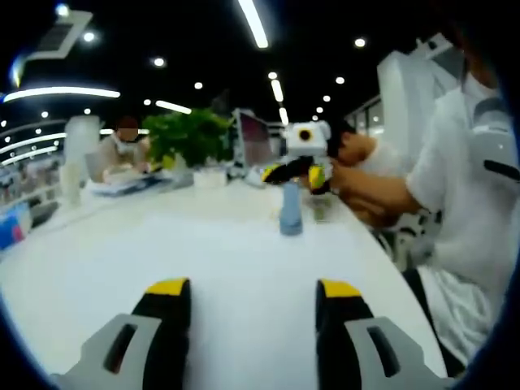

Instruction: Pick up the paper insert the paper into the punch align the paper edges press the punch to punch holes

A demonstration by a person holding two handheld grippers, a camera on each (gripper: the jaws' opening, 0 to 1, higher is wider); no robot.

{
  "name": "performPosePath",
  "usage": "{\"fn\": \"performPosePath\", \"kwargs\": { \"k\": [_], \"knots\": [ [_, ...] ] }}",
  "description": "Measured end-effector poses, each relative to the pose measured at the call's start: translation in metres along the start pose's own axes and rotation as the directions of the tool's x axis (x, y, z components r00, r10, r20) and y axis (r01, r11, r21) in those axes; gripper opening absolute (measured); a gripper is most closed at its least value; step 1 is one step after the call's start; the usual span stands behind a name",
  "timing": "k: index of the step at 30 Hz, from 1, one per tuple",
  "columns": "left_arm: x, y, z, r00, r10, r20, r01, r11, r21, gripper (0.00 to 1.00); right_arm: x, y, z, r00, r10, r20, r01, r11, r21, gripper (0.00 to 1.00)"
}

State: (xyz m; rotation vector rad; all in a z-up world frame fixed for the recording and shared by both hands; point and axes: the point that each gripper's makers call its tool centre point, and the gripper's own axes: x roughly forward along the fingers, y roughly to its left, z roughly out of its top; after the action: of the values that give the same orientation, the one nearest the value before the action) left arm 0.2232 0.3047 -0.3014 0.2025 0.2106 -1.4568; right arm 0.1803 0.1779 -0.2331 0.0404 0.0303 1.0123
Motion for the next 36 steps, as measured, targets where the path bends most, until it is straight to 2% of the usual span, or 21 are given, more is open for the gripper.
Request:
{"fn": "performPosePath", "kwargs": {
  "k": [3,5,6,7,9,10,12,13,15,16,17,18,22,23,26,28,30,32,33,34,36],
  "knots": [
    [0.0,0.0,0.0,1.0,0.0,0.0,0.0,1.0,-0.003,0.63,-0.008,-0.011,0.006,0.989,-0.143,0.044,0.144,0.989,-0.013,0.4],
    [-0.001,0.001,0.0,1.0,0.003,0.0,-0.003,1.0,-0.006,0.63,-0.018,-0.026,0.001,0.952,-0.305,0.017,0.305,0.951,-0.045,0.4],
    [0.0,0.001,0.0,1.0,0.004,-0.002,-0.004,1.0,-0.007,0.63,-0.024,-0.034,-0.002,0.921,-0.389,0.008,0.389,0.92,-0.054,0.39],
    [0.0,0.002,-0.002,1.0,0.009,-0.011,-0.009,1.0,0.003,0.63,-0.034,-0.045,-0.009,0.861,-0.509,-0.011,0.508,0.86,-0.04,0.39],
    [0.0,0.002,-0.004,1.0,0.013,-0.019,-0.012,1.0,0.009,0.63,-0.042,-0.051,-0.023,0.788,-0.612,-0.066,0.611,0.791,-0.04,0.39],
    [0.0,0.002,-0.003,1.0,0.013,-0.019,-0.013,1.0,0.01,0.63,-0.044,-0.052,-0.03,0.756,-0.648,-0.093,0.646,0.762,-0.055,0.39],
    [0.0,0.002,-0.003,1.0,0.014,-0.019,-0.014,1.0,0.01,0.63,-0.037,-0.046,-0.037,0.745,-0.656,-0.118,0.645,0.755,-0.122,0.39],
    [0.0,0.002,-0.003,1.0,0.015,-0.019,-0.014,1.0,0.008,0.63,-0.035,-0.047,-0.041,0.725,-0.676,-0.135,0.658,0.737,-0.154,0.39],
    [0.0,0.002,-0.003,1.0,0.016,-0.019,-0.016,1.0,0.004,0.63,-0.034,-0.049,-0.048,0.697,-0.694,-0.179,0.661,0.719,-0.214,0.39],
    [0.0,0.002,-0.004,1.0,0.016,-0.019,-0.016,1.0,0.002,0.63,-0.034,-0.052,-0.05,0.673,-0.716,-0.188,0.675,0.697,-0.242,0.39],
    [0.0,0.002,-0.003,1.0,0.016,-0.019,-0.016,1.0,0.001,0.63,-0.032,-0.053,-0.05,0.667,-0.721,-0.19,0.677,0.692,-0.25,0.39],
    [0.0,0.002,-0.003,1.0,0.017,-0.019,-0.017,1.0,-0.001,0.63,-0.031,-0.053,-0.05,0.669,-0.718,-0.19,0.676,0.695,-0.246,0.39],
    [0.0,0.002,-0.003,1.0,0.017,-0.018,-0.017,1.0,-0.006,0.63,-0.031,-0.057,-0.056,0.636,-0.74,-0.219,0.691,0.673,-0.265,0.39],
    [0.0,0.002,-0.003,1.0,0.017,-0.018,-0.017,1.0,-0.007,0.63,-0.029,-0.057,-0.056,0.634,-0.741,-0.221,0.691,0.672,-0.268,0.39],
    [0.001,0.002,-0.003,1.0,0.019,-0.018,-0.019,1.0,-0.011,0.63,-0.023,-0.05,-0.056,0.643,-0.733,-0.22,0.677,0.679,-0.284,0.37],
    [0.001,0.002,-0.003,1.0,0.022,-0.018,-0.022,1.0,-0.006,0.63,-0.026,-0.052,-0.054,0.624,-0.753,-0.208,0.689,0.656,-0.307,0.4],
    [0.0,0.002,-0.002,1.0,0.026,-0.018,-0.026,1.0,0.011,0.63,-0.033,-0.055,-0.052,0.605,-0.772,-0.195,0.723,0.635,-0.274,0.4],
    [-0.002,0.002,0.004,0.999,0.032,0.006,-0.032,0.999,0.014,0.62,-0.039,-0.057,-0.049,0.6,-0.781,-0.171,0.746,0.624,-0.234,0.4],
    [-0.004,0.002,0.007,0.999,0.031,0.019,-0.032,0.999,0.013,0.62,-0.042,-0.058,-0.049,0.592,-0.788,-0.167,0.761,0.615,-0.204,0.4],
    [-0.005,0.003,0.011,0.999,0.032,0.037,-0.032,0.999,0.0,0.62,-0.046,-0.06,-0.049,0.579,-0.798,-0.166,0.779,0.602,-0.175,0.4],
    [-0.004,0.002,0.024,0.995,0.035,0.097,-0.028,0.998,-0.063,0.62,-0.05,-0.061,-0.048,0.578,-0.801,-0.156,0.788,0.598,-0.149,0.4]
  ]
}}
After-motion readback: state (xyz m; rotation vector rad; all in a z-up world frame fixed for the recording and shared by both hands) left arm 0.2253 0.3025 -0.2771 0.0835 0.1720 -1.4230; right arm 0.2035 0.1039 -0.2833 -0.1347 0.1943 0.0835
